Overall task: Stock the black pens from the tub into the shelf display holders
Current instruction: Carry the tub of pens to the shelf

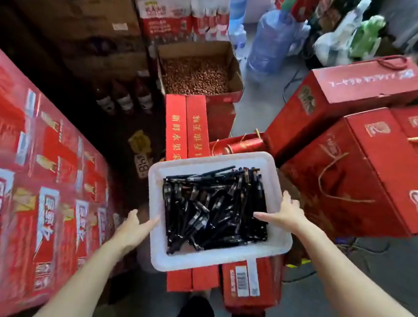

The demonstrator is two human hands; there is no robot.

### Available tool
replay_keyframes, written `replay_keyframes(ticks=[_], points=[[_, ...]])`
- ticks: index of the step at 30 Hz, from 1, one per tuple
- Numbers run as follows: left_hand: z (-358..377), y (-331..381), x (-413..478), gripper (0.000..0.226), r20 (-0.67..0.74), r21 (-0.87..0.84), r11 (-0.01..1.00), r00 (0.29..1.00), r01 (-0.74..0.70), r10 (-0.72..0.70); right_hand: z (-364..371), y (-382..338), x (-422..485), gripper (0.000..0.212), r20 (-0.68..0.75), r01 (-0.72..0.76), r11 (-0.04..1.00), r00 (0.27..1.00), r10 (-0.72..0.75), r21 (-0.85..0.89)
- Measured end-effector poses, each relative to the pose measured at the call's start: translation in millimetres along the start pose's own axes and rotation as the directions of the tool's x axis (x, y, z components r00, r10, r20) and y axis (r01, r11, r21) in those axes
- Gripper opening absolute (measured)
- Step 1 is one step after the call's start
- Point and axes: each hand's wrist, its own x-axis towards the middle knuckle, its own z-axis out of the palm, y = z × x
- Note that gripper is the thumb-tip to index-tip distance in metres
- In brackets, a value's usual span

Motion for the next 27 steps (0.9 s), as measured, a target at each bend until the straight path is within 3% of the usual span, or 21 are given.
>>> replay_keyframes(ticks=[4,7,13,19,24,27], points=[[14.8,7.1,12.4,0.074,0.049,-0.195,0.981,0.999,0.005,0.005,12.4,3.7,7.0,0.113,0.011,-0.015,0.961,1.0,0.012,0.278],[17.6,19.0,14.8,0.055,0.065,-0.393,0.919,0.998,0.012,0.015,15.3,2.8,11.5,0.097,-0.079,-0.002,0.932,0.996,0.033,0.363],[22.4,27.3,23.1,0.041,0.096,-0.59,0.806,0.995,0.045,0.014,19.2,0.6,11.2,0.081,-0.15,0.026,0.828,0.986,0.07,0.56],[38.8,28.4,8.2,0.053,-0.019,-0.565,0.825,1.0,-0.014,0.004,27.8,21.0,-12.4,0.084,-0.084,-0.032,0.74,0.989,0.118,0.672],[74.5,32.8,-39.5,0.046,-0.002,-0.435,0.9,1.0,0.015,-0.017,48.0,81.4,-48.8,0.086,-0.003,-0.128,0.65,0.981,0.196,0.749],[103.4,42.9,-66.6,0.067,-0.048,-0.34,0.94,0.999,-0.02,0.004,60.9,129.1,-76.7,0.094,0.025,-0.175,0.554,0.963,0.267,0.814]])
